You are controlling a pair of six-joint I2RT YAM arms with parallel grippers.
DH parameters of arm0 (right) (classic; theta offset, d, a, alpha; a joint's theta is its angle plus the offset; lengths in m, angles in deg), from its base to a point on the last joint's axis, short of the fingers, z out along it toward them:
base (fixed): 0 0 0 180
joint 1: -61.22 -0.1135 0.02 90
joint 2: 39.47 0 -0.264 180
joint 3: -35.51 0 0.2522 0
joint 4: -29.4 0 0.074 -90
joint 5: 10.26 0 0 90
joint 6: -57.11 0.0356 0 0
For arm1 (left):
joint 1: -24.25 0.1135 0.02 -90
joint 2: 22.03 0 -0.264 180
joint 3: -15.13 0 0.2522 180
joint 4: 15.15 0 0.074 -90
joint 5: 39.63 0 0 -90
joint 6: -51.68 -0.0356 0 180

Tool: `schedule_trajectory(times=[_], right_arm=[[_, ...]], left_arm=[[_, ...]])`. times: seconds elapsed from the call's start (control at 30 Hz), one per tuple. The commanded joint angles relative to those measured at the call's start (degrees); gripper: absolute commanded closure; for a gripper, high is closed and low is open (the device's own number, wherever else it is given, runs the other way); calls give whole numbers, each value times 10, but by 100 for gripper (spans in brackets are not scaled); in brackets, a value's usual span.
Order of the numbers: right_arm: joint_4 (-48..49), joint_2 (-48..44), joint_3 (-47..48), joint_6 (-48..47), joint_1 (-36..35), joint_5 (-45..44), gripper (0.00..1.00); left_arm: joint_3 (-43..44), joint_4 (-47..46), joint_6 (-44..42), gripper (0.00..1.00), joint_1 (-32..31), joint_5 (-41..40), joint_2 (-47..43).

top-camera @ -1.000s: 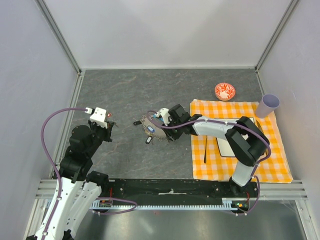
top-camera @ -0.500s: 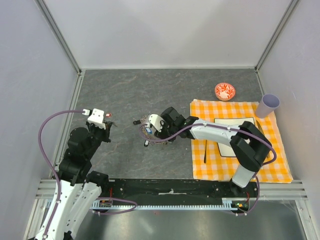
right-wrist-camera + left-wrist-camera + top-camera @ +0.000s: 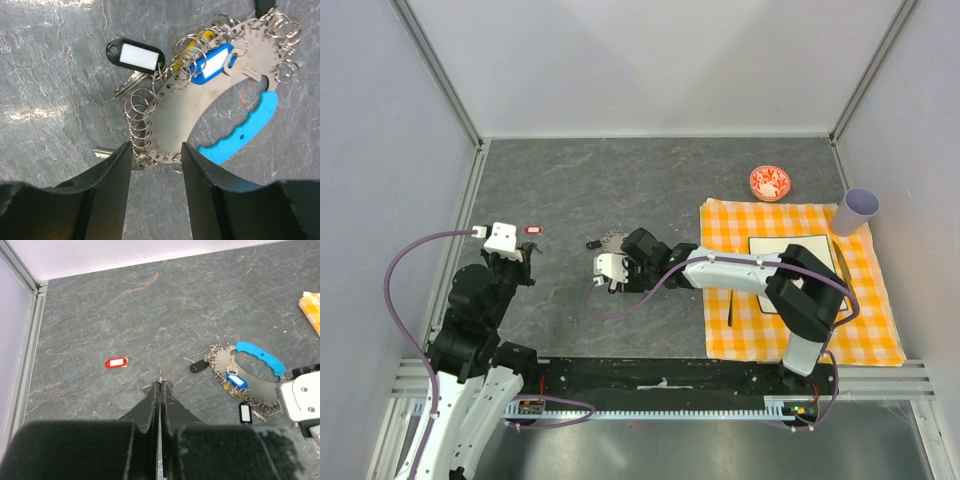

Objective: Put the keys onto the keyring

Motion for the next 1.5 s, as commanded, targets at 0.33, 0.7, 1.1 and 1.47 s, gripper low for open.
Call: schedule_trajectory(times=[0.33, 0.7, 1.1, 1.47], right_arm=[[19, 89, 50, -61, -42, -50, 47], [90, 37, 32, -14, -42, -54, 100], [160, -49, -10, 180, -12, -25, 100], [174, -53, -115, 358, 51, 66, 100]], left_arm=[[-3, -23, 18, 98, 0, -18, -6], [-4, -23, 16, 98, 0, -16, -8], [-5, -24, 16, 98, 0, -16, -16], [-4, -23, 16, 98, 0, -5, -14]])
